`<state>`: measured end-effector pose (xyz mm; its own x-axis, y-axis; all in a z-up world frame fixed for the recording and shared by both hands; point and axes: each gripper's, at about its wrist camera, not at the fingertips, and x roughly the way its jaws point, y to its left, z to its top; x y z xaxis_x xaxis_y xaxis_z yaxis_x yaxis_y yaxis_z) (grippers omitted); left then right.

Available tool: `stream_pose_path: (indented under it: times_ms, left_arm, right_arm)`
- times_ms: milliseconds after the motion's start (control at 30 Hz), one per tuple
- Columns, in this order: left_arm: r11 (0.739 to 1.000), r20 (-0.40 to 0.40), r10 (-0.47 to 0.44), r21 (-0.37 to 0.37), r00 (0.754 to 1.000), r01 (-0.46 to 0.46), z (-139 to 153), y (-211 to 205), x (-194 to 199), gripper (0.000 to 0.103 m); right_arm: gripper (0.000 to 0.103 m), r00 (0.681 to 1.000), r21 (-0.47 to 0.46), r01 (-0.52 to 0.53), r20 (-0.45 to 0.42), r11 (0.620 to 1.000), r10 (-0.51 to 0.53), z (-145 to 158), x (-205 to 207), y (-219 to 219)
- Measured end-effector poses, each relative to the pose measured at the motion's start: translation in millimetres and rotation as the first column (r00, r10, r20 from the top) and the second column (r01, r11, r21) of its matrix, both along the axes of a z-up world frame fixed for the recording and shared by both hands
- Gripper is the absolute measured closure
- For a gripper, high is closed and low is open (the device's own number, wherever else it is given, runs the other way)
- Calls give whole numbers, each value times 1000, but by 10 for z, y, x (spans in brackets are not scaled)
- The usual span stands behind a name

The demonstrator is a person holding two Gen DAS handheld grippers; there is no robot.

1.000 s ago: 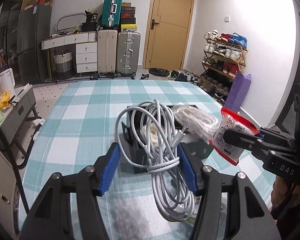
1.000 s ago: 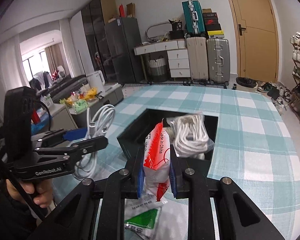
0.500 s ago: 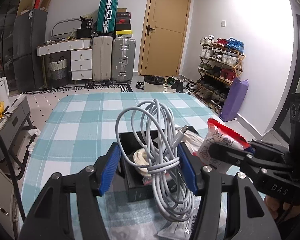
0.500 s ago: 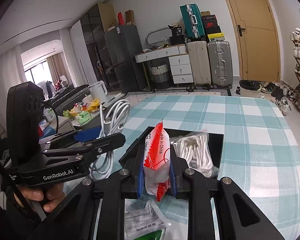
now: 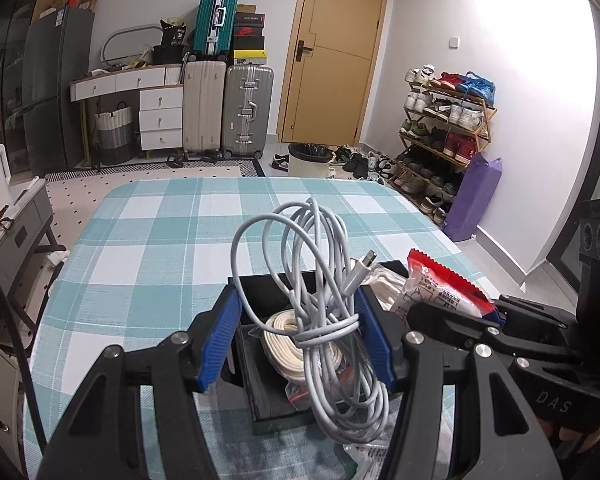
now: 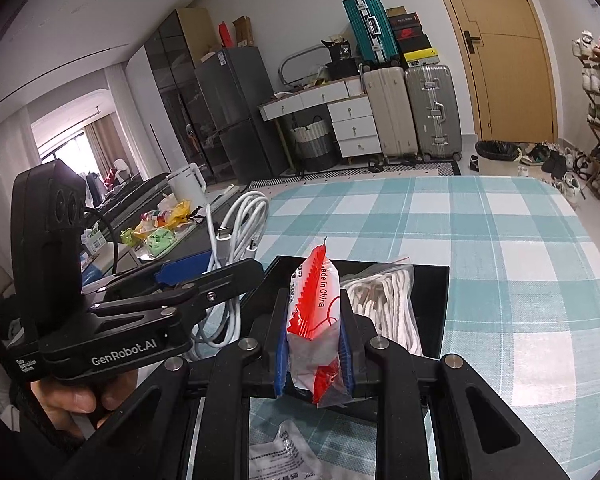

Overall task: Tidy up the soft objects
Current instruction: 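Lift the cable and red packet and carry both over the black box, then open both grippers to drop the cable and red packet into the box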

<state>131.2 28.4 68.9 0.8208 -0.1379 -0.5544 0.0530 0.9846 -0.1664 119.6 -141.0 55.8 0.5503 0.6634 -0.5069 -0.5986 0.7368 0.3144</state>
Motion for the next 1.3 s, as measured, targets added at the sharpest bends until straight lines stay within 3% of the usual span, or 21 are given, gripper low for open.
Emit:
stream_pose_path:
  times_ms: [600,1300]
  left_arm:
    - [999,-29,6,-32,1000,-6,-145,29,206,45]
    - [1000,-60,6,28,998,-5,-296,-10,266,45]
  right_arm:
    - [83,999,-30,3,-45,1000,-4,-168,245,180]
    - [81,999,-72,13,-39,997,-16,-201,305,248]
